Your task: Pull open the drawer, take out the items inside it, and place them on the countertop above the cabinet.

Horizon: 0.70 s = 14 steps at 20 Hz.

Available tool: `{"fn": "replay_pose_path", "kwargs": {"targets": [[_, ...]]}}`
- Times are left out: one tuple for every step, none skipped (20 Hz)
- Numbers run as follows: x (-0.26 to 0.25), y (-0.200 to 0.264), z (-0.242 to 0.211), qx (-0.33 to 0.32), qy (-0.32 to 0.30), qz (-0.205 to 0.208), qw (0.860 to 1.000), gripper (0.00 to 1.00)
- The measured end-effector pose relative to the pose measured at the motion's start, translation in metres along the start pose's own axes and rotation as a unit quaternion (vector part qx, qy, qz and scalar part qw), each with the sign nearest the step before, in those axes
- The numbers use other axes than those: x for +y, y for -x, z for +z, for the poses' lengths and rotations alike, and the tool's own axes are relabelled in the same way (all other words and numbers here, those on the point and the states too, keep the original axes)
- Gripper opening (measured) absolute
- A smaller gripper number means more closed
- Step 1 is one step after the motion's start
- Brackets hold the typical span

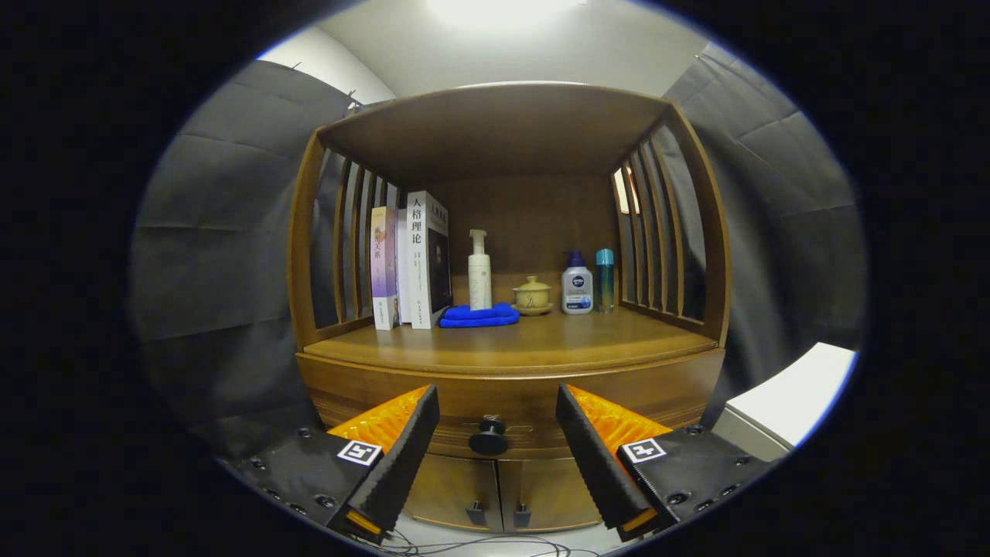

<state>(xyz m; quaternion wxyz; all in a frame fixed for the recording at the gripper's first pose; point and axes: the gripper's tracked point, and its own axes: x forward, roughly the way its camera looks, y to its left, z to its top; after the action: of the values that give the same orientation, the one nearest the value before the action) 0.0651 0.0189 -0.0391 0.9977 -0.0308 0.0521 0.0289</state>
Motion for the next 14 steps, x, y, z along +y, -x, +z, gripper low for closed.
{"fn": "replay_pose_path", "kwargs": {"targets": [[-0.002, -0.002, -0.001, 0.005, 0.000, -0.001, 1.000, 0.97], [0.004, -0.008, -0.007, 0.011, 0.000, -0.001, 1.000, 0.97], [0.005, -0.013, -0.010, 0.015, 0.001, 0.000, 1.000, 0.97], [0.005, -0.019, -0.013, 0.020, 0.000, -0.001, 1.000, 0.97], [0.007, -0.023, -0.016, 0.025, -0.003, 0.002, 1.000, 0.97], [0.009, -0.028, -0.022, 0.033, -0.004, 0.004, 0.999, 0.97], [0.010, -0.032, -0.026, 0.040, -0.005, 0.006, 0.999, 0.97], [0.012, -0.035, -0.031, 0.046, -0.007, 0.006, 0.999, 0.97], [0.012, -0.039, -0.034, 0.051, -0.010, 0.006, 0.999, 0.97], [0.013, -0.041, -0.039, 0.056, -0.012, 0.006, 0.998, 0.97], [0.014, -0.043, -0.044, 0.063, -0.014, 0.006, 0.998, 0.97], [0.014, -0.046, -0.049, 0.069, -0.013, 0.004, 0.997, 0.97], [0.013, -0.049, -0.053, 0.075, -0.015, 0.002, 0.997, 0.97], [0.013, -0.051, -0.059, 0.081, -0.017, 0.001, 0.997, 0.96]]}}
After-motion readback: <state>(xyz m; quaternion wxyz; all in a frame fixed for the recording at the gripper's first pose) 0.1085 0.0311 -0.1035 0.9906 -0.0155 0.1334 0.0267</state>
